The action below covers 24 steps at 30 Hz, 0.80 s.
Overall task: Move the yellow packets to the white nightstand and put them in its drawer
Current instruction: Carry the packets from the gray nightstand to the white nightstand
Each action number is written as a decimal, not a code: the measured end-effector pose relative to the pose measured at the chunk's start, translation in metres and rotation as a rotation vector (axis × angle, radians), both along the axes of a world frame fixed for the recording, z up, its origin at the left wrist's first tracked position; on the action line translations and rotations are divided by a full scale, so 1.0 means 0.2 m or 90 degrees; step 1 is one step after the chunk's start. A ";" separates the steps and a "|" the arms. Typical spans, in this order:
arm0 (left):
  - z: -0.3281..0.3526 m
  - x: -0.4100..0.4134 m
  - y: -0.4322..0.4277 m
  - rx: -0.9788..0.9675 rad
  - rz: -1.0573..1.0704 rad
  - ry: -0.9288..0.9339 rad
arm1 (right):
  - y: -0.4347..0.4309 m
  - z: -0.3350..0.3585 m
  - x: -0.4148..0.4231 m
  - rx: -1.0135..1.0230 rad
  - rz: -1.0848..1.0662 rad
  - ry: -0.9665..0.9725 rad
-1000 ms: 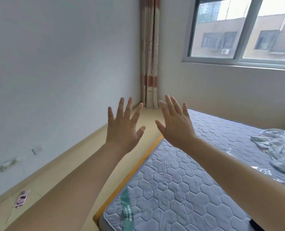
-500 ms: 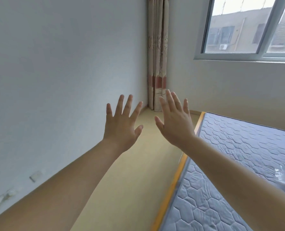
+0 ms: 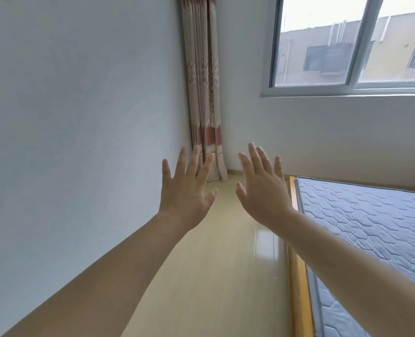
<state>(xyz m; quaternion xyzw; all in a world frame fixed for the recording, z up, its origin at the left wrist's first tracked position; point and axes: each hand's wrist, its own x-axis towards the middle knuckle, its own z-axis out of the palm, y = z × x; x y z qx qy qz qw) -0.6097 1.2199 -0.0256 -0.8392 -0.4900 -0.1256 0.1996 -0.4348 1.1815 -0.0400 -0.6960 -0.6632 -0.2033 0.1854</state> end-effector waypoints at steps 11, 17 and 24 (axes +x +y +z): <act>-0.01 -0.16 1.49 -0.030 -0.109 0.014 | 1.33 0.04 -0.24 -0.048 -0.115 0.027; -0.09 0.24 1.99 -0.071 -0.191 0.002 | 1.76 -0.05 0.03 -0.065 -0.182 0.039; -0.19 0.94 2.71 -0.067 -0.227 0.012 | 2.39 -0.12 0.70 -0.057 -0.244 0.017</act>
